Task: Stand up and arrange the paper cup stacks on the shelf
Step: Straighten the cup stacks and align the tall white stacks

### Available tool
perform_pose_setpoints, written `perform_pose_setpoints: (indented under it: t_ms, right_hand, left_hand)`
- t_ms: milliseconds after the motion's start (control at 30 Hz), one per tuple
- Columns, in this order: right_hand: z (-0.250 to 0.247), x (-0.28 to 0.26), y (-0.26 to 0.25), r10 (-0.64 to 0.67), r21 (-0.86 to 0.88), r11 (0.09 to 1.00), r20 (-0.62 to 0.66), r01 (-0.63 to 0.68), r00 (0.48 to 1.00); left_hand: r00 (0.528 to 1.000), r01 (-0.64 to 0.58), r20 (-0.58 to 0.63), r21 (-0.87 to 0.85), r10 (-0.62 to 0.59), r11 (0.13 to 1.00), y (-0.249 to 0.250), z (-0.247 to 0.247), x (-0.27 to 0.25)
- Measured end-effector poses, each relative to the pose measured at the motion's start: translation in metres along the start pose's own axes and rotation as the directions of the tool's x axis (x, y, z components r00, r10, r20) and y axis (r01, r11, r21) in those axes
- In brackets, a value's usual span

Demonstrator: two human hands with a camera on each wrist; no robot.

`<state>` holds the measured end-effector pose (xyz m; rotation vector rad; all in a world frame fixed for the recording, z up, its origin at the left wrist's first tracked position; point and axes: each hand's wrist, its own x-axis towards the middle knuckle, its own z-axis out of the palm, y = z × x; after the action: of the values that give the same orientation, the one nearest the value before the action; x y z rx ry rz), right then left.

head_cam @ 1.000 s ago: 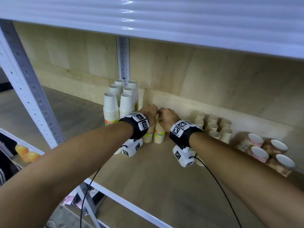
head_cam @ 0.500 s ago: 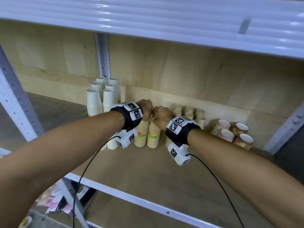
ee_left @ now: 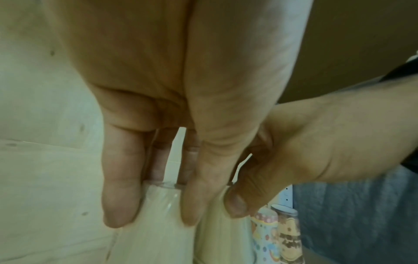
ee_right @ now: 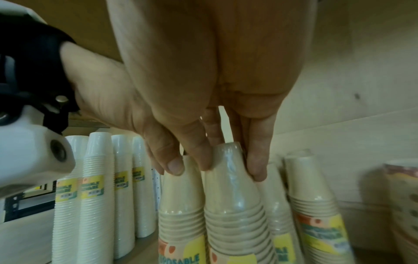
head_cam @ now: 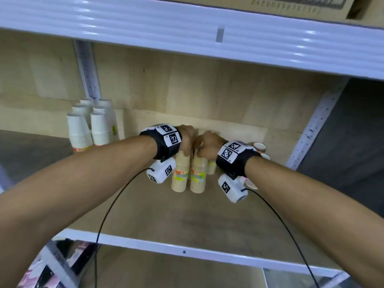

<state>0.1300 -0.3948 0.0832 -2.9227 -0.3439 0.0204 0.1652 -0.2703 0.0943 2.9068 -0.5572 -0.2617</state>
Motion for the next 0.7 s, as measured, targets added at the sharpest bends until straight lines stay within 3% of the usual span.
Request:
perform_pose_setpoints:
  t_ms: [100, 300, 700]
  right_hand:
    - [-0.005, -0.008, 0.019, 0.044, 0.021, 0.999, 0.015, -0.044, 0.999]
    - [-0.004, -0.016, 0.051, 0.13, 0.051, 0.99, -0.026, -0.128, 0.991]
    - [0.014, 0.007, 0.083, 0.199, 0.045, 0.98, -0.111, -0.195, 0.974]
  left_hand:
    - [0.999, -0.026, 0.044, -0.094, 0.03, 0.995, 0.016, 0.004, 0.007]
    - [0.999, -0.047, 0.028, 0.014, 0.047, 0.999, 0.039, 0.014, 0.009]
    - [0.998, -0.059, -0.005, -0.119, 0.059, 0.991, 0.033, 0.029, 0.03]
